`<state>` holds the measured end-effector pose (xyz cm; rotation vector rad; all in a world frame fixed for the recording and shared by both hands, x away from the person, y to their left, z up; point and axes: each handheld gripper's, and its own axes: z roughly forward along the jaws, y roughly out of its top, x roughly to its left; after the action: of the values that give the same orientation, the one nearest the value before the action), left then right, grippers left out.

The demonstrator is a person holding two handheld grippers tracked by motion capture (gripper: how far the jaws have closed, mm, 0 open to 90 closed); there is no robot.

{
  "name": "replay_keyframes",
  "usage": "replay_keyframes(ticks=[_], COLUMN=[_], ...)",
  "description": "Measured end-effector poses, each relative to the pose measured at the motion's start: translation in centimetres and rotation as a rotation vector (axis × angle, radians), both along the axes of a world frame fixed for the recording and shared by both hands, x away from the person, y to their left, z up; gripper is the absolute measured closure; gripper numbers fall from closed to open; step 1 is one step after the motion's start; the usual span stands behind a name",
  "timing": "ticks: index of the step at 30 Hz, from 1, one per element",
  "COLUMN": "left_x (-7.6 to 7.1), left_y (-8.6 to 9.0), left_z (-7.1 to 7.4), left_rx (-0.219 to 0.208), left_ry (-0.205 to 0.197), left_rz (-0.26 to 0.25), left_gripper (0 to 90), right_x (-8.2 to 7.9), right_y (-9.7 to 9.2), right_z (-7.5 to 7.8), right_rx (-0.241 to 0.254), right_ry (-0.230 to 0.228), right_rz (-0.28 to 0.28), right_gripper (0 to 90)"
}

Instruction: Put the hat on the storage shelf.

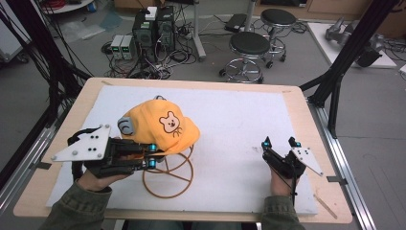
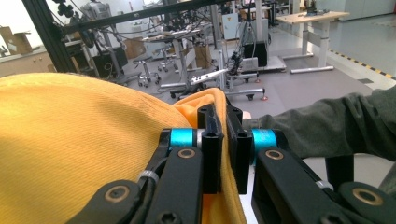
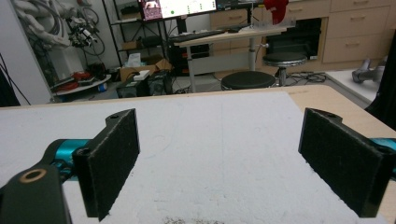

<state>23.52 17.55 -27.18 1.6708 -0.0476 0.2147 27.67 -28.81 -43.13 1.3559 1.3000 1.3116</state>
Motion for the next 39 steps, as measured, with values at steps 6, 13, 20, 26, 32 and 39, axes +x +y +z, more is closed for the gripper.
replay_keyframes(ticks=[6,13,20,26,32,39], left_x=[-0.4,-0.5,-1.3,-1.1,-0.9,-0.9], left_y=[-0.1,-0.3,-0.9,-0.8,-0.7,-0.6], left_z=[-0.4,-1.1,-1.7,-2.0,-2.2,-2.0], left_rx=[0.050,0.091,0.204,0.210,0.210,0.205], left_ry=[-0.014,-0.004,-0.025,-0.006,0.024,0.045], left_rz=[0.012,0.013,0.042,0.041,0.042,0.022], left_gripper=[86.5,86.5,86.3,86.4,83.0,77.0], right_x=[0.0,0.0,0.0,0.0,0.0,0.0], right_y=[0.0,0.1,0.1,0.1,0.0,0.0], right_z=[0.0,0.0,0.0,0.0,0.0,0.0], right_rx=[-0.004,-0.008,-0.013,-0.011,0.000,0.002], right_ry=[0.001,-0.001,0.003,0.000,0.006,0.006], right_rz=[0.002,0.003,0.011,0.011,0.011,0.008], right_gripper=[11.4,11.4,11.4,11.4,11.4,11.4])
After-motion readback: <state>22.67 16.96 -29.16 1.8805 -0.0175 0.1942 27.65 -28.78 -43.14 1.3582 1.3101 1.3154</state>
